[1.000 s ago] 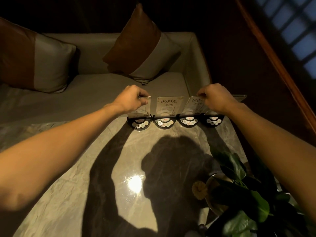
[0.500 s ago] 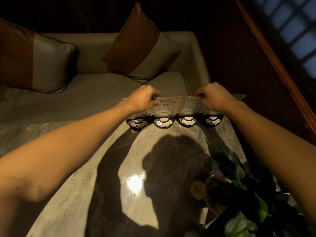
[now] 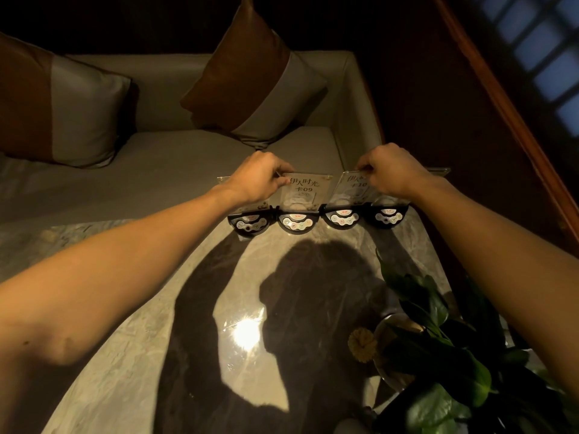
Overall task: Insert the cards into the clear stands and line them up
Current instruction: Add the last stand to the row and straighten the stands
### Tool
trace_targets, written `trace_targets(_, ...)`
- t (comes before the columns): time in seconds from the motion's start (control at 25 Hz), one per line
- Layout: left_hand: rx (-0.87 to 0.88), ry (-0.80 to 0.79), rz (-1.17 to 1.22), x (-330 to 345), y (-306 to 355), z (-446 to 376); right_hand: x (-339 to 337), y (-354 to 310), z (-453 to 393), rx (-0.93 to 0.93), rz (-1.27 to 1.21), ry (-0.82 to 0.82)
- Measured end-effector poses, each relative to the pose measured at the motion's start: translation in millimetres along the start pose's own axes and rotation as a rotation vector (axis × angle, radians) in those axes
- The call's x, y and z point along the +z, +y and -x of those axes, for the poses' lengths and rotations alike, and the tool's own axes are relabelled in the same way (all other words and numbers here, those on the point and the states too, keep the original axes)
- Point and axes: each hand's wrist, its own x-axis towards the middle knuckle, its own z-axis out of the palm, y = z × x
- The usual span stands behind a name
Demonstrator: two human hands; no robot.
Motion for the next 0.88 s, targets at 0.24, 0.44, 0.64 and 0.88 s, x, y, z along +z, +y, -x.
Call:
trace_targets(0.24,-0.007,0.040,0.002,3.0,-4.5,1.3,-1.1,0.5,0.3,-0.017,0.025,-0.009)
trace_targets(0.44,-0.013,0.068,0.002,4.7,-4.8,1.6,-0.9,-0.9,0.4,-0.015,0.024,-0.018)
trace_targets(0.64,-0.053,0.058,0.028,5.8,-4.6,-0.3,-0.7,2.8,1.4,-0.006,-0.010,-0.010)
trace_targets(0.88,-0.063,0.044,0.023,6.0,-4.4,-2.8,0.0,2.7,0.1,0.002,-0.013,-0.014)
